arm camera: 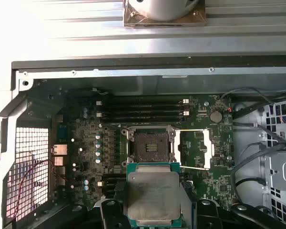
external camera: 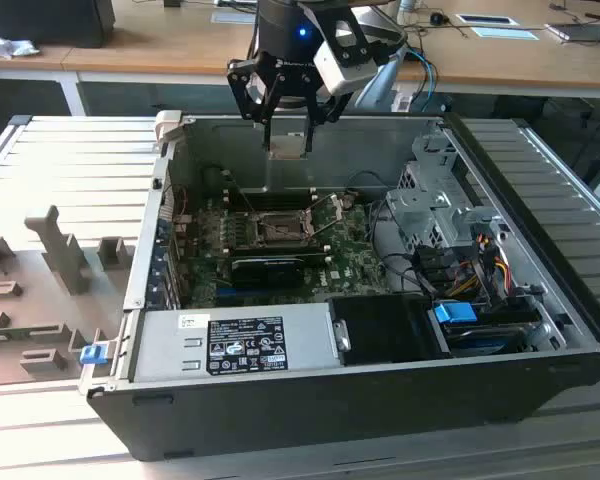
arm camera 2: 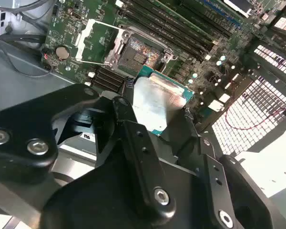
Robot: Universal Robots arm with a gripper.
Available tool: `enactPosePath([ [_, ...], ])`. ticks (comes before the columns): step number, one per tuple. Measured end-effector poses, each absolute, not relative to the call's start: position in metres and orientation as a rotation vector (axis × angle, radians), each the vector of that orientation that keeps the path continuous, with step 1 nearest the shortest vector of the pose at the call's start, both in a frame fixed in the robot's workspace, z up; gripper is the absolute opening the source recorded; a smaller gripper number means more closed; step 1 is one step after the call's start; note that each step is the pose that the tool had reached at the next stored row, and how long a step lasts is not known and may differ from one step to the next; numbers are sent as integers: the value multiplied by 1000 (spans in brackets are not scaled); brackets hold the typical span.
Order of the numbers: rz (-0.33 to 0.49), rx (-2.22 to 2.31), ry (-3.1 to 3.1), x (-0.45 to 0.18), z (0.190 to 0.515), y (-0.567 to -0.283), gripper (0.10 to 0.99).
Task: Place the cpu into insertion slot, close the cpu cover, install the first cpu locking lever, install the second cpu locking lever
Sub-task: 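Place the cpu into insertion slot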
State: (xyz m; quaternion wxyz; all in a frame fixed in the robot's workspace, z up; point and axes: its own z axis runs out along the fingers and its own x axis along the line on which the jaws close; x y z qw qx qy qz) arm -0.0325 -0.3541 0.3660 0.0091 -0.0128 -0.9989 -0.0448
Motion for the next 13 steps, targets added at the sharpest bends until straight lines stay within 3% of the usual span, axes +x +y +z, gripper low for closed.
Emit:
enactPosePath([
  [13,-140,-122,-3120,-33,365,-354,529],
])
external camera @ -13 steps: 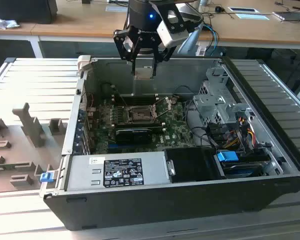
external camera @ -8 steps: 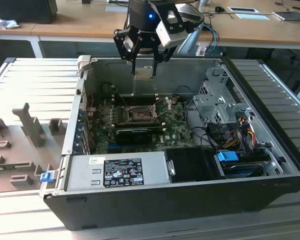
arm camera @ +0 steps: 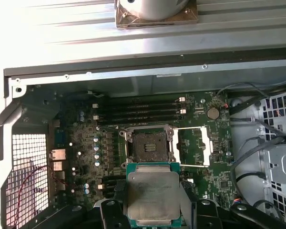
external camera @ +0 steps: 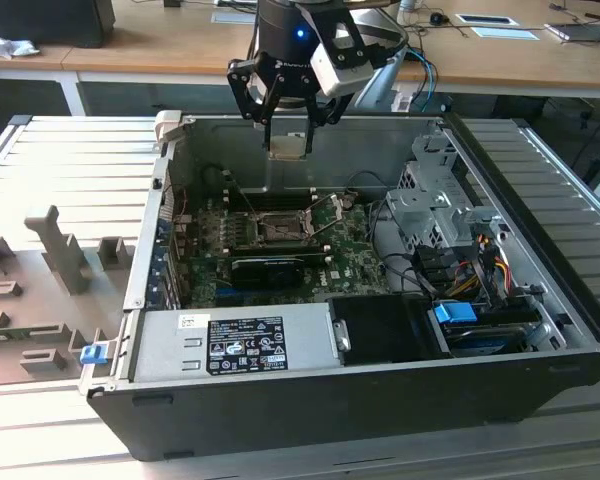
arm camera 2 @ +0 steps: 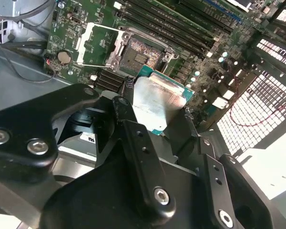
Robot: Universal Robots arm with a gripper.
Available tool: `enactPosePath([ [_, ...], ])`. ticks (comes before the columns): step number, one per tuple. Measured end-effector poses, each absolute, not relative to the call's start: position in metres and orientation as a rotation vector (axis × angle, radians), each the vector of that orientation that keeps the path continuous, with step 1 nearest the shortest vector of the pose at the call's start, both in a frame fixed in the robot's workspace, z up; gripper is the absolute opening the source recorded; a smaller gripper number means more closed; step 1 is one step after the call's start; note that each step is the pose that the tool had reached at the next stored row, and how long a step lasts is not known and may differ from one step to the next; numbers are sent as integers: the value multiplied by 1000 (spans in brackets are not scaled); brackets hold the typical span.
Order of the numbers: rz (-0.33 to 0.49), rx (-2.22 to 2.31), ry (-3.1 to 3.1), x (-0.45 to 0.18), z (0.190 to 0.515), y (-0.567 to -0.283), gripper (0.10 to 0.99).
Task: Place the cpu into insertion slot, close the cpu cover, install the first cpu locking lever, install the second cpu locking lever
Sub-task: 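Place the cpu into insertion slot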
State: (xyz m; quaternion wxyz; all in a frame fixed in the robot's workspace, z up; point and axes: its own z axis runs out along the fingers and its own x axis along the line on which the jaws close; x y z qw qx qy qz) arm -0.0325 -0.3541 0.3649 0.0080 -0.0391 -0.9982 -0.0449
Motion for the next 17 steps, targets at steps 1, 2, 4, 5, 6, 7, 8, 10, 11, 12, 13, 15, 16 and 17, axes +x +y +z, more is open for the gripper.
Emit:
enactPosePath([
  [1,-141,-122,-3120,-33,365,-354,529],
  [2,-141,-122,-3120,-33,365,-354,529],
  [4,-141,-122,-3120,-33,364,-354,529],
  [5,-141,-124,-3120,-33,364,-354,529],
  [6,-141,-132,-3120,-33,364,-354,529],
  [7,-141,-144,-3120,-33,364,-354,529],
  [8,-141,-153,-3120,-33,364,-354,529],
  [10,-141,-170,-3119,-33,364,-354,529],
  [11,-141,-176,-3119,-33,364,-354,529],
  [12,-141,-182,-3119,-33,364,-354,529],
  [13,-141,-187,-3119,-33,364,-354,529],
  [15,-141,-204,-3118,-33,364,-354,529],
  [16,-141,-210,-3118,-33,364,-354,529],
  [17,-142,-215,-3118,-33,364,-354,529],
])
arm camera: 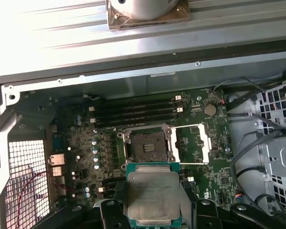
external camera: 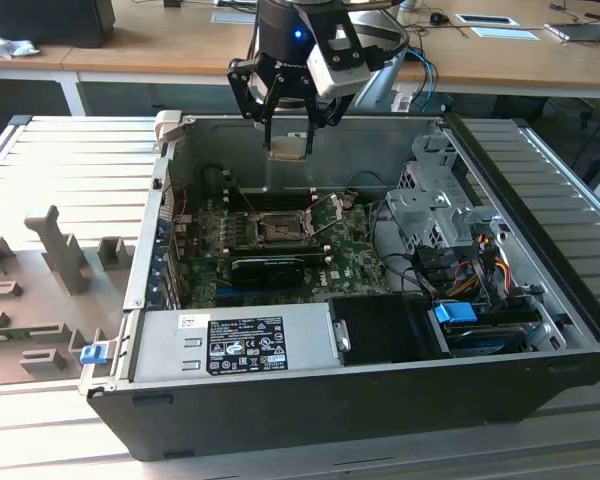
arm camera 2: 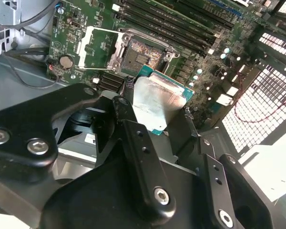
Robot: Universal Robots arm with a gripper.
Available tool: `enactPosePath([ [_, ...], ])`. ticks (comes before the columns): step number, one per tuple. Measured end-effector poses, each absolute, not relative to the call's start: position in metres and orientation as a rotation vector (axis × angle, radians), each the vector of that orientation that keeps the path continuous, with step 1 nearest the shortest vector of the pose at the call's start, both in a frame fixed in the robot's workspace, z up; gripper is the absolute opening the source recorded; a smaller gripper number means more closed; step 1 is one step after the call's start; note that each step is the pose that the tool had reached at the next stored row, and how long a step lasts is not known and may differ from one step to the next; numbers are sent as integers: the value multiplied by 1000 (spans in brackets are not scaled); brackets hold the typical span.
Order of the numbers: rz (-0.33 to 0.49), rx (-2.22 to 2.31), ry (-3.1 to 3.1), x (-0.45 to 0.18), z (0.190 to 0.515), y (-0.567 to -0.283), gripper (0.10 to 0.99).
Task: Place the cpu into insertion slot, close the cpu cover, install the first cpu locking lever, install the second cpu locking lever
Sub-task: 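Place the cpu into insertion slot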
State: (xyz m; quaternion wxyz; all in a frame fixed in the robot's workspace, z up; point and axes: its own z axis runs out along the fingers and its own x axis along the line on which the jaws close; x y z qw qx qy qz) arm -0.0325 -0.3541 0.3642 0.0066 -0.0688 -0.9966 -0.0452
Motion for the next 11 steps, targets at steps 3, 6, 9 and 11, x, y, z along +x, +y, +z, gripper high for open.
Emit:
enactPosePath([
  [3,-142,-237,-3117,-33,364,-354,529],
  [6,-142,-264,-3116,-33,364,-354,529],
  [9,-142,-289,-3114,-33,364,-354,529],
  [11,-142,-315,-3112,-33,364,-354,529],
])
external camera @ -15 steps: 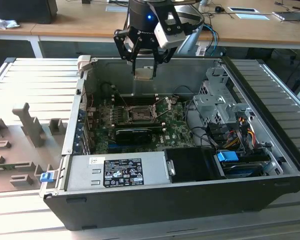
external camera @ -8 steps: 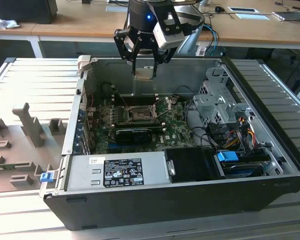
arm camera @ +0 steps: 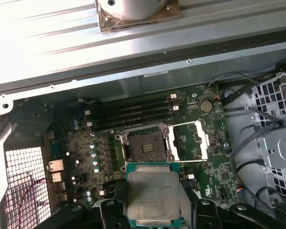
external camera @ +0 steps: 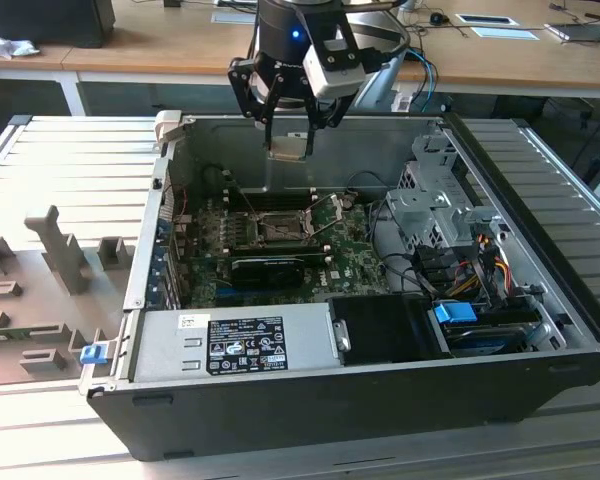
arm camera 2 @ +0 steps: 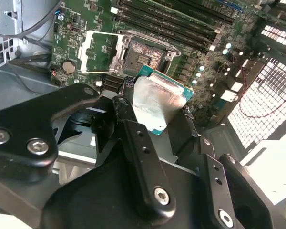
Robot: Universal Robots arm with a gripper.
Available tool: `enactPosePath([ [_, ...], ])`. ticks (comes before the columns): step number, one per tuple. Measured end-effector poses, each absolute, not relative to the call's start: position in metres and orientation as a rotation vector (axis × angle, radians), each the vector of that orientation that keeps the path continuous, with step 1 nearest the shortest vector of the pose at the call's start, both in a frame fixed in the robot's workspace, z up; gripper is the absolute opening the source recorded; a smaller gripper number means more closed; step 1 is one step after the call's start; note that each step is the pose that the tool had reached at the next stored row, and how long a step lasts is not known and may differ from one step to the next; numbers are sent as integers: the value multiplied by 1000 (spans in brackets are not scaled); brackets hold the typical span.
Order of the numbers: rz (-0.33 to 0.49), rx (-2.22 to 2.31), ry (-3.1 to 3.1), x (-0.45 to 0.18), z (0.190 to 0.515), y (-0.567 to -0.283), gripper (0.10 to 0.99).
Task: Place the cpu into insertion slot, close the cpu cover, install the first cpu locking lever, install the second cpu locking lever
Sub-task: 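Place the cpu into insertion slot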
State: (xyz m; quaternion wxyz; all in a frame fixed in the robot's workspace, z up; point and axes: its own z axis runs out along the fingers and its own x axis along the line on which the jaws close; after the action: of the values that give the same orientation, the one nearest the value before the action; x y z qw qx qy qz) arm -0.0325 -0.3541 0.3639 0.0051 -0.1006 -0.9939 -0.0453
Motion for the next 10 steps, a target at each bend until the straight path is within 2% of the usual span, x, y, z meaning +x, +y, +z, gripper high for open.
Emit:
enactPosePath([
  [10,-143,-438,-3101,-33,363,-354,529],
])
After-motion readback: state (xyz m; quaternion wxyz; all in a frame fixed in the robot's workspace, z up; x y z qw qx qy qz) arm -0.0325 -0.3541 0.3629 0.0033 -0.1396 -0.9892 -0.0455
